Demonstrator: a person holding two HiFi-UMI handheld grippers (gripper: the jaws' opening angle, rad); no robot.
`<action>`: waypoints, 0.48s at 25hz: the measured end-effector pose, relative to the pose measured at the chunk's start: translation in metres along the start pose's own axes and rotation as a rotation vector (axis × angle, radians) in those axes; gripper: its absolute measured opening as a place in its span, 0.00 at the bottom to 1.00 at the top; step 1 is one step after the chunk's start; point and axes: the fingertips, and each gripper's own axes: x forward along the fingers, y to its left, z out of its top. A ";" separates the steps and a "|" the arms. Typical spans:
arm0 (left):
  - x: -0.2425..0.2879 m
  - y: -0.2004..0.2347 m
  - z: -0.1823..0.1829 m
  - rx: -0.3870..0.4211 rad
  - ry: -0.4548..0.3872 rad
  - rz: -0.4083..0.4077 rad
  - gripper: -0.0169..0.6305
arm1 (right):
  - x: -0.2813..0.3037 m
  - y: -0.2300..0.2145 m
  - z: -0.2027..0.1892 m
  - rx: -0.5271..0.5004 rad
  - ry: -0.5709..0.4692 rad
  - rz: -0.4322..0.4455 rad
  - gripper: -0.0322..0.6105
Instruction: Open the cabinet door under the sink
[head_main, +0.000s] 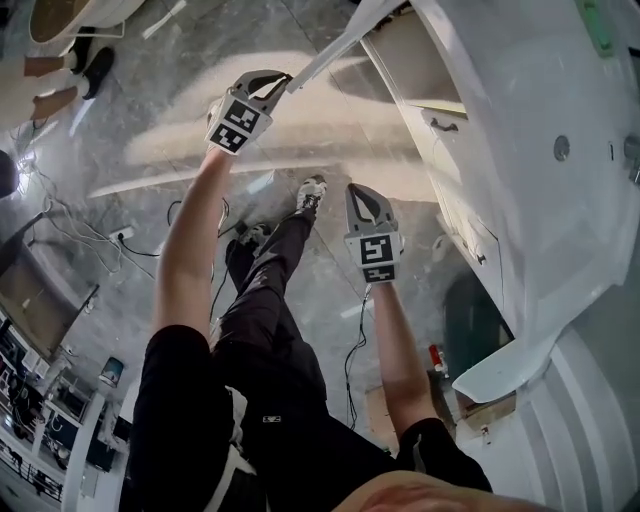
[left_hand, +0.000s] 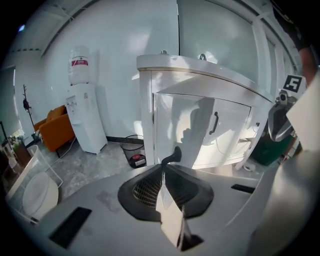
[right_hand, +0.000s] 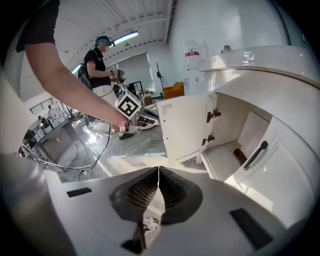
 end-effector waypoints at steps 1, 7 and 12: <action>0.000 0.005 0.000 0.001 0.005 0.008 0.07 | 0.000 0.001 -0.001 -0.001 0.000 0.004 0.14; -0.004 0.037 -0.003 -0.025 0.040 0.033 0.07 | 0.006 0.003 -0.014 0.016 0.020 0.009 0.14; -0.002 0.047 -0.004 -0.021 0.050 0.002 0.07 | 0.006 0.006 -0.019 0.010 0.035 0.025 0.14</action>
